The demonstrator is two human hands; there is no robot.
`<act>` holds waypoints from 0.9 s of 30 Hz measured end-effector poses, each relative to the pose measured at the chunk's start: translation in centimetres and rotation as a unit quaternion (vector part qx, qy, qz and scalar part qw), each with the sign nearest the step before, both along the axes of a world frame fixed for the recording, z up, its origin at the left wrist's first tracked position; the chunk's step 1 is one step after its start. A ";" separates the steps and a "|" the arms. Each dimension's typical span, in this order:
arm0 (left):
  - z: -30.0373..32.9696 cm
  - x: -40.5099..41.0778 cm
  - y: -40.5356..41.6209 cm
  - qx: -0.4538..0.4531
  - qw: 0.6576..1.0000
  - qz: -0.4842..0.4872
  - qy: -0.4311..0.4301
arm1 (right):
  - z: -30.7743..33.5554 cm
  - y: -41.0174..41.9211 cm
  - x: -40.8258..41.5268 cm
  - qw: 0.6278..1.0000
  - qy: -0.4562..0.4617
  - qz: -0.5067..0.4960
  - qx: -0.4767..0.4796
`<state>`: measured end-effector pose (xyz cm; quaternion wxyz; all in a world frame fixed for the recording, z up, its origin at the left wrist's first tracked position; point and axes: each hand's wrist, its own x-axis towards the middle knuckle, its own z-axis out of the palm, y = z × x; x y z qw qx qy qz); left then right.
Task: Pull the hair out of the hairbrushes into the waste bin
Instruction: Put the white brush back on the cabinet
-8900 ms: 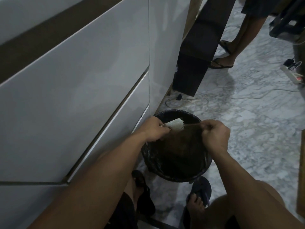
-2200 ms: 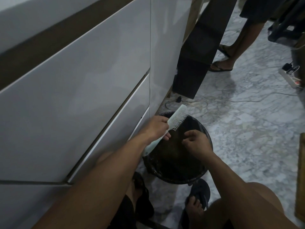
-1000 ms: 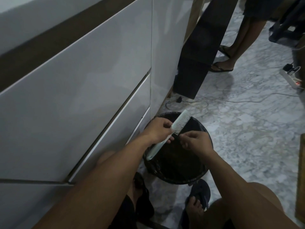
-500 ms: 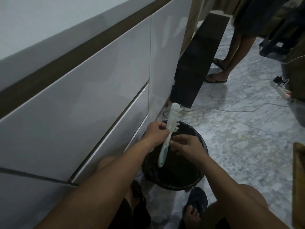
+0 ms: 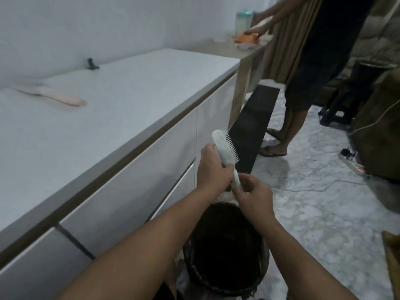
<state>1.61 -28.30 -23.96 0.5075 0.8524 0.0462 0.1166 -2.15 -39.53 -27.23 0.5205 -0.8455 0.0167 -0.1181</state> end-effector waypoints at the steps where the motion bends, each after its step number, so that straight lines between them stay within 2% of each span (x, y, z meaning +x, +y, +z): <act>1: 1.4 -0.1 0.2 0.074 0.994 0.021 -0.074 | 1.5 0.1 0.2 1.000 -0.024 -0.009 -0.011; 3: 4.0 0.2 0.7 0.199 0.960 0.051 -0.188 | 4.7 0.4 0.6 0.997 -0.060 -0.016 -0.043; 4: 5.5 0.5 1.1 0.237 0.946 0.056 -0.212 | 6.4 0.6 0.8 0.995 -0.077 -0.012 -0.058; 9: 12.3 1.6 4.3 0.390 0.899 0.003 -0.198 | 14.0 2.4 1.4 0.985 -0.125 0.023 -0.113; 13: 15.5 2.6 8.4 0.450 0.863 -0.009 -0.229 | 17.8 4.7 2.2 0.980 -0.138 0.049 -0.137; 17: 18.4 3.1 12.1 0.460 0.861 -0.019 -0.217 | 20.6 7.7 3.2 0.977 -0.131 0.074 -0.153; 27: 20.7 3.6 22.1 0.388 0.912 0.034 -0.133 | 23.6 16.1 5.7 0.962 -0.116 0.170 -0.178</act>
